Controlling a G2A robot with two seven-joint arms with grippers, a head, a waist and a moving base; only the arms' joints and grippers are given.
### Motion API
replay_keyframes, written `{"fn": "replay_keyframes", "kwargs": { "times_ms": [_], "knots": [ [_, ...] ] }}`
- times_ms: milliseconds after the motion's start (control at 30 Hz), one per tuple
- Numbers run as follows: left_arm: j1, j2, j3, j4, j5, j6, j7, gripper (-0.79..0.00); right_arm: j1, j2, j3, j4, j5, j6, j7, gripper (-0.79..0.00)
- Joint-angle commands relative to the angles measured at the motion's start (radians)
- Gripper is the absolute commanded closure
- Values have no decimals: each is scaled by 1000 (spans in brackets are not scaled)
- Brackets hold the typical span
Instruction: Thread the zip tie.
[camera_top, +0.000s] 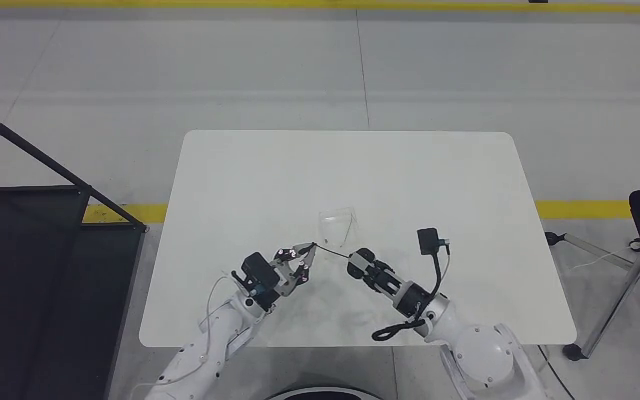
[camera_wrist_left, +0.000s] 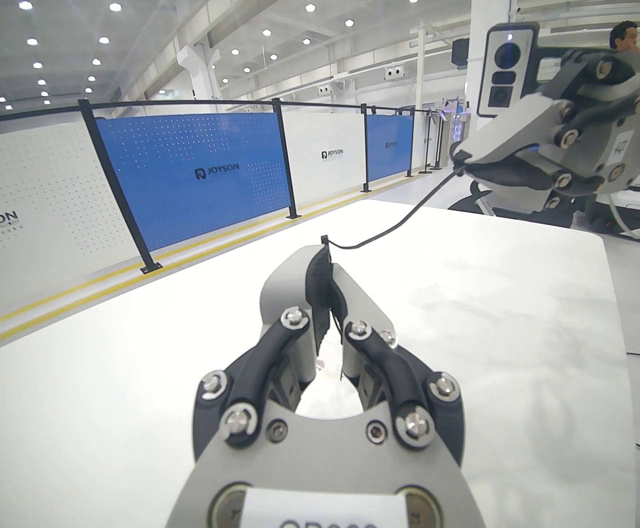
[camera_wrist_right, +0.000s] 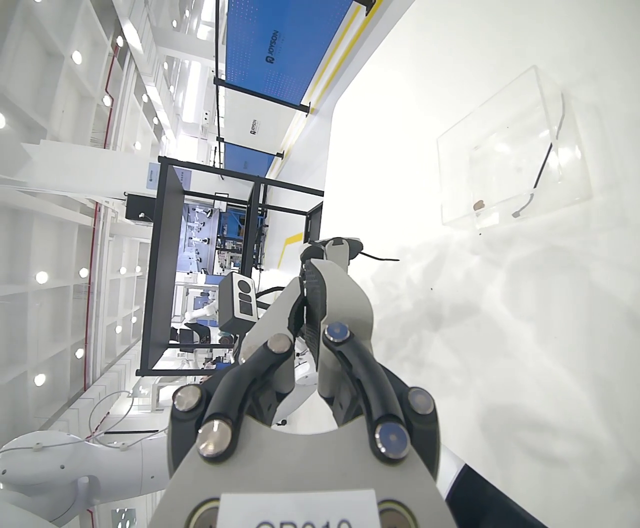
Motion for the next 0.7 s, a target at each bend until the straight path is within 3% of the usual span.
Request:
{"fn": "replay_keyframes", "kwargs": {
  "times_ms": [0,667],
  "knots": [
    [-1,0,2,1,2,0,-1,0,0,0,-1,1,5,-6,-4,0],
    [-5,0,8,2,13,-3,-5,0,-12,3,6,25,82,-105,-34,0]
  ]
}}
